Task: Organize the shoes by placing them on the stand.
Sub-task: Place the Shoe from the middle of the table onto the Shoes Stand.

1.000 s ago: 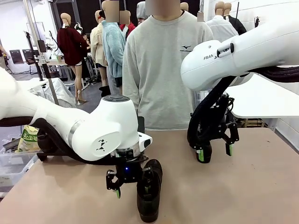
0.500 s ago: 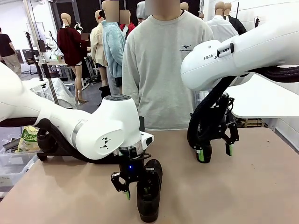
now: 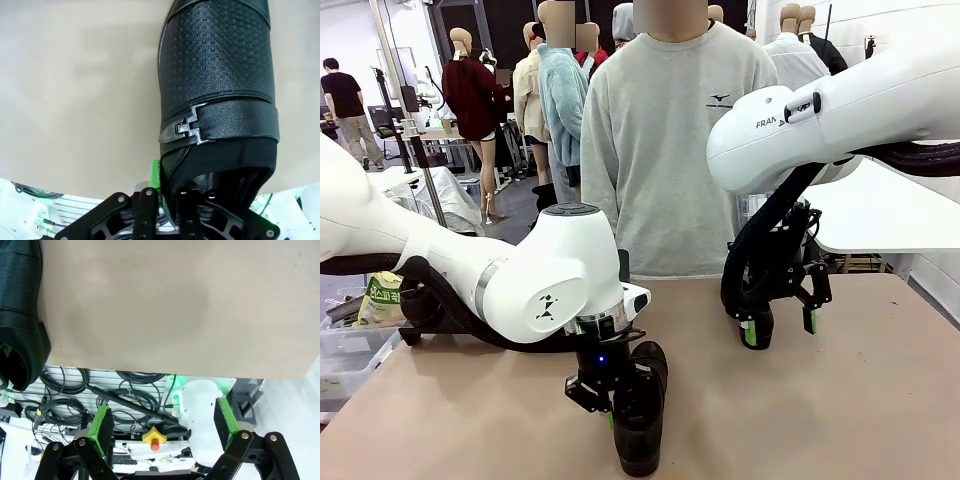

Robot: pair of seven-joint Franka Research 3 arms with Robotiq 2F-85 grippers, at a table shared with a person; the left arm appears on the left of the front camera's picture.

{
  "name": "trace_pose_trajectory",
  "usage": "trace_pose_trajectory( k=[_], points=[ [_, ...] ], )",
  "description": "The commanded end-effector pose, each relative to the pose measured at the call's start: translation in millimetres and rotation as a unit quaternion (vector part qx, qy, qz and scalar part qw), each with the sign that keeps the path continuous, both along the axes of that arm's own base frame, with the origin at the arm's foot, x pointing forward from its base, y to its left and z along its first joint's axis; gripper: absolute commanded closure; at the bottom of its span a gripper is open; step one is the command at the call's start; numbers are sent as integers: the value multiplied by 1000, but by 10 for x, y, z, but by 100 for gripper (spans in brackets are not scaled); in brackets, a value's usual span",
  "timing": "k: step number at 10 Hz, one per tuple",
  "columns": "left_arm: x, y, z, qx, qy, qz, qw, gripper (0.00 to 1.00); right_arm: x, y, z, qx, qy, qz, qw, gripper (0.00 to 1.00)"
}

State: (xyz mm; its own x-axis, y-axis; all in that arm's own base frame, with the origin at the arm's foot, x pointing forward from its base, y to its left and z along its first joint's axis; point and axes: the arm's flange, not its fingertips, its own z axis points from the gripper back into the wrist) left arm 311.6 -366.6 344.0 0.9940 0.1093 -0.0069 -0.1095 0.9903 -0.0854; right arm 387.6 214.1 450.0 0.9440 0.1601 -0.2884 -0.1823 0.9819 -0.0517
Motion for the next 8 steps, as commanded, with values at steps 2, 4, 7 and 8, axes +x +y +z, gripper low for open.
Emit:
trace_pose_trajectory(
  k=[2, 4, 7, 8],
  points=[
    [-14, -38, 20, 1, -1, 7, 1000, 100, 22, 7, 12, -6, 2, -5, 1000, 0],
    [-37, -16, 42, -9, 19, 13, 1000, 100, 22, 7, 12, -6, 2, -5, 1000, 0],
    [-216, 105, 718, -74, -53, 11, 996, 100, 22, 7, 12, -6, 2, -5, 1000, 0],
    [-294, 214, 934, -100, -77, 6, 992, 100, 22, 7, 12, -6, 2, -5, 1000, 0]
  ],
)
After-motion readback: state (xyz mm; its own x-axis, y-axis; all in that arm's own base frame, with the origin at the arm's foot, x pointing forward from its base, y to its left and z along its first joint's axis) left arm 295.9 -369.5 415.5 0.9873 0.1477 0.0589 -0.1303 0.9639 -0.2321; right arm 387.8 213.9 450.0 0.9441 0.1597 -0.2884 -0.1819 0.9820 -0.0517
